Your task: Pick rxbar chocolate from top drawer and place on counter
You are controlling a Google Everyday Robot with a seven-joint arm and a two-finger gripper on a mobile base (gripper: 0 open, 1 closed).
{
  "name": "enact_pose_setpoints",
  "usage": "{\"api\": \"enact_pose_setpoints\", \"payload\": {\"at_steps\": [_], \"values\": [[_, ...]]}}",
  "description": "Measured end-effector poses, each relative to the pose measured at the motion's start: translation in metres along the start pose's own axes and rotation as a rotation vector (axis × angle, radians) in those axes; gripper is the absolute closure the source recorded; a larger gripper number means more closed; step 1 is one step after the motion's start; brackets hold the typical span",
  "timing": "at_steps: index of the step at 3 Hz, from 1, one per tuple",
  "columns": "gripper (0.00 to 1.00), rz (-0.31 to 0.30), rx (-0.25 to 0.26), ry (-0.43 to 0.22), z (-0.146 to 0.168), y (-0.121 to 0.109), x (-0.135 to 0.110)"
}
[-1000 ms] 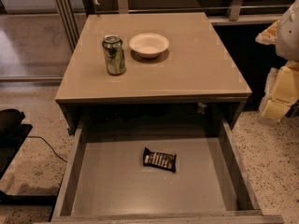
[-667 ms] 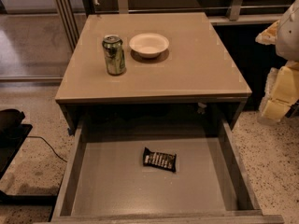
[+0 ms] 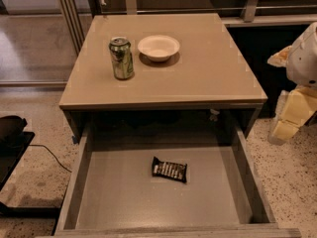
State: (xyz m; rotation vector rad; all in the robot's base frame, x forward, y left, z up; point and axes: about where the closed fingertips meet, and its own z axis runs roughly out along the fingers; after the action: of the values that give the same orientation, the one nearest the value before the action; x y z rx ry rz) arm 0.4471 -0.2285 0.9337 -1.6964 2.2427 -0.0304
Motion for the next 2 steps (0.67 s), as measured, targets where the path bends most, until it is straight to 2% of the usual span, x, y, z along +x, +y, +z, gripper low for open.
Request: {"api": "enact_pose_setpoints", "payload": {"at_steps": [1, 2], "values": [[0.0, -0.024, -0.079, -0.106, 0.041, 0.012, 0.015], [0.0, -0.072, -0.154, -0.155, 0.071, 0.026, 0.024]]}}
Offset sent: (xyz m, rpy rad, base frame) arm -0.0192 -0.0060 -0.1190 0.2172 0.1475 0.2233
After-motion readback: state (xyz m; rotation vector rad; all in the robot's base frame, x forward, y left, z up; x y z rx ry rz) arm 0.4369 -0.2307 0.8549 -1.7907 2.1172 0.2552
